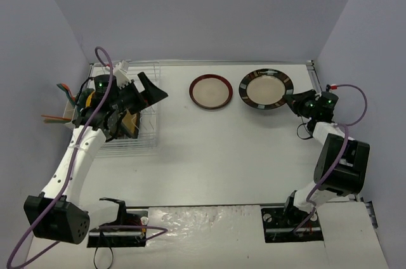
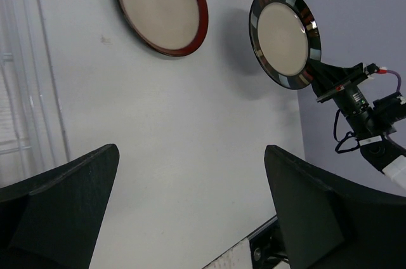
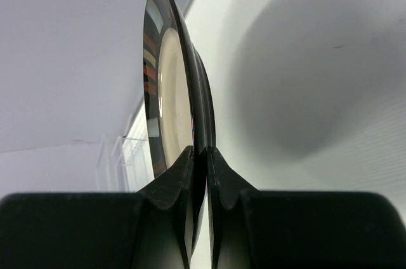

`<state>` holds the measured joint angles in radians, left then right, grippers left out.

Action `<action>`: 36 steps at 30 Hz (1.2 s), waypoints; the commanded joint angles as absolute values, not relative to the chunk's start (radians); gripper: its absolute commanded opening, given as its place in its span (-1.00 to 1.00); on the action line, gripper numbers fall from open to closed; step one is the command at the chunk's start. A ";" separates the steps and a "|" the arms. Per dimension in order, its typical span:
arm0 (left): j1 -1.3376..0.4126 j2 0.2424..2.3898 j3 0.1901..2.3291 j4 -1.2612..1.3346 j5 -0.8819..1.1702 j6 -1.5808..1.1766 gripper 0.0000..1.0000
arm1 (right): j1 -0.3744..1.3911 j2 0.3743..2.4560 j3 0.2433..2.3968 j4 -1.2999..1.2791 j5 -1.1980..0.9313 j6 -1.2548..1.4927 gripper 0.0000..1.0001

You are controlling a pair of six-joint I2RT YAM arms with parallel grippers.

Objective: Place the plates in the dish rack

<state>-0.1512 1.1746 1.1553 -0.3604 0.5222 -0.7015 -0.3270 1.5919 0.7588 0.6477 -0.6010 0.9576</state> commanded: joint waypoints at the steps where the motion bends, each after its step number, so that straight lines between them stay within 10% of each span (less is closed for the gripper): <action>1: -0.209 1.216 1.203 -0.168 0.549 -0.830 0.94 | -0.296 1.435 0.793 0.825 -0.766 1.089 -1.00; 26: -0.462 1.602 1.443 0.056 0.535 -1.023 0.83 | -0.006 1.286 0.797 0.949 -0.881 1.252 -1.00; 31: -0.477 1.612 1.442 0.061 0.549 -1.022 0.49 | 0.004 1.290 0.787 0.982 -0.885 1.276 -1.00; 36: -0.478 1.599 1.420 0.082 0.553 -1.030 -0.28 | 0.030 1.293 0.781 0.986 -0.883 1.278 -1.00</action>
